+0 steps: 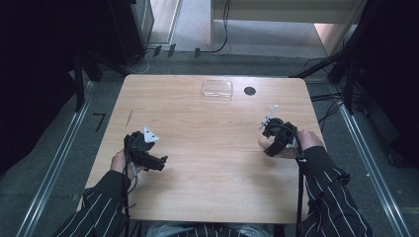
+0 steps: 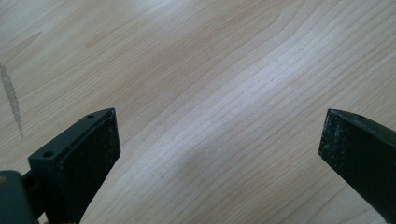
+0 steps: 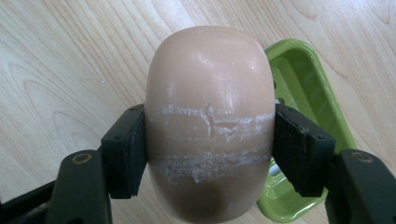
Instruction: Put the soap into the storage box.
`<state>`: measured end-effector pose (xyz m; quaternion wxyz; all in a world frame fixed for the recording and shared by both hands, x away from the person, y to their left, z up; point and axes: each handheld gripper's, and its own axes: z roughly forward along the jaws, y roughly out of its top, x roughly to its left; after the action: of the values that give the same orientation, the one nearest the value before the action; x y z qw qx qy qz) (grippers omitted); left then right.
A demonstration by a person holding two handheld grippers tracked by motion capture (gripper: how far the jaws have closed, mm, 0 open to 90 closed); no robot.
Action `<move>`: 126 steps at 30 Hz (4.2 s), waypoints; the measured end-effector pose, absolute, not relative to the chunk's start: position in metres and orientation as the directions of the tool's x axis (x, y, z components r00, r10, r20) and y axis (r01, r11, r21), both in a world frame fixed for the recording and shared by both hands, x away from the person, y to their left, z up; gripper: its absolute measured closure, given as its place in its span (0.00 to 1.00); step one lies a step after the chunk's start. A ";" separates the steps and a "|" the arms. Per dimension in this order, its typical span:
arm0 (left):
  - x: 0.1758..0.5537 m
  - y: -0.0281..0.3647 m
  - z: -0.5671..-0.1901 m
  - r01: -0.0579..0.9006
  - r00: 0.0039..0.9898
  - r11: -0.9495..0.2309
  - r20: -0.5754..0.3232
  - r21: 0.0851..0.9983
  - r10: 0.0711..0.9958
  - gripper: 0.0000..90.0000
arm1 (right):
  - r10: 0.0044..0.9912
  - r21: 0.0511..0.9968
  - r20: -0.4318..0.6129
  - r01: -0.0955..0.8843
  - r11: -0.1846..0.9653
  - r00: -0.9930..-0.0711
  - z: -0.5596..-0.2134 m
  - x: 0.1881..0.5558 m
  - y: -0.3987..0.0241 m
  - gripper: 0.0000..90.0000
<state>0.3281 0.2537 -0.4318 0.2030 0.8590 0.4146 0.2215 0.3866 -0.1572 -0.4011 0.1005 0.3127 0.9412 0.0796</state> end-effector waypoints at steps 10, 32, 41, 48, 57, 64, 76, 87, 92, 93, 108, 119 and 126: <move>0.328 0.253 -0.432 0.624 0.557 -0.572 0.211 0.532 0.803 0.00 | 0.610 0.208 -0.151 0.578 0.789 -0.778 -0.402 0.393 -0.165 0.38; 0.329 0.253 -0.433 0.623 0.558 -0.572 0.210 0.533 0.803 0.00 | 0.621 0.206 -0.168 0.589 0.781 -0.765 -0.409 0.405 -0.179 0.38; 0.329 0.253 -0.433 0.625 0.557 -0.574 0.212 0.529 0.803 0.00 | 0.616 0.201 -0.171 0.585 0.786 -0.769 -0.412 0.412 -0.187 0.38; 0.329 0.253 -0.433 0.625 0.557 -0.575 0.214 0.528 0.802 0.00 | 0.607 0.206 -0.182 0.573 0.793 -0.774 -0.415 0.416 -0.194 0.38; 0.329 0.253 -0.433 0.625 0.557 -0.574 0.213 0.528 0.803 0.00 | 0.596 0.198 -0.177 0.565 0.801 -0.783 -0.421 0.423 -0.198 0.38; 0.329 0.253 -0.433 0.626 0.558 -0.575 0.212 0.527 0.802 0.00 | 0.598 0.203 -0.176 0.565 0.799 -0.782 -0.424 0.426 -0.200 0.38; 0.329 0.252 -0.434 0.626 0.558 -0.575 0.214 0.526 0.802 0.00 | 0.576 0.203 -0.170 0.543 0.815 -0.800 -0.431 0.433 -0.202 0.38; 0.330 0.252 -0.434 0.627 0.557 -0.575 0.213 0.526 0.803 0.00 | 0.570 0.205 -0.159 0.537 0.818 -0.806 -0.435 0.435 -0.202 0.38; 0.330 0.253 -0.434 0.628 0.556 -0.573 0.212 0.526 0.804 0.00 | 0.571 0.203 -0.158 0.540 0.817 -0.805 -0.436 0.435 -0.202 0.38; 0.329 0.253 -0.434 0.628 0.555 -0.571 0.210 0.529 0.805 0.00 | 0.572 0.204 -0.155 0.541 0.816 -0.805 -0.436 0.435 -0.202 0.38; 0.329 0.252 -0.434 0.626 0.555 -0.573 0.214 0.530 0.804 0.00 | 0.552 0.202 -0.149 0.521 0.829 -0.821 -0.442 0.437 -0.205 0.38; 0.329 0.252 -0.433 0.626 0.555 -0.573 0.215 0.528 0.804 0.00 | 0.537 0.198 -0.153 0.506 0.839 -0.830 -0.443 0.436 -0.206 0.38; 0.328 0.252 -0.432 0.625 0.554 -0.576 0.220 0.527 0.803 0.00 | 0.528 0.199 -0.150 0.497 0.845 -0.836 -0.445 0.436 -0.207 0.38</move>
<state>0.3276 0.2519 -0.4322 0.1983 0.8590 0.4157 0.2238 0.4361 -0.2073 -0.4452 0.0997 0.2682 0.9552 0.0760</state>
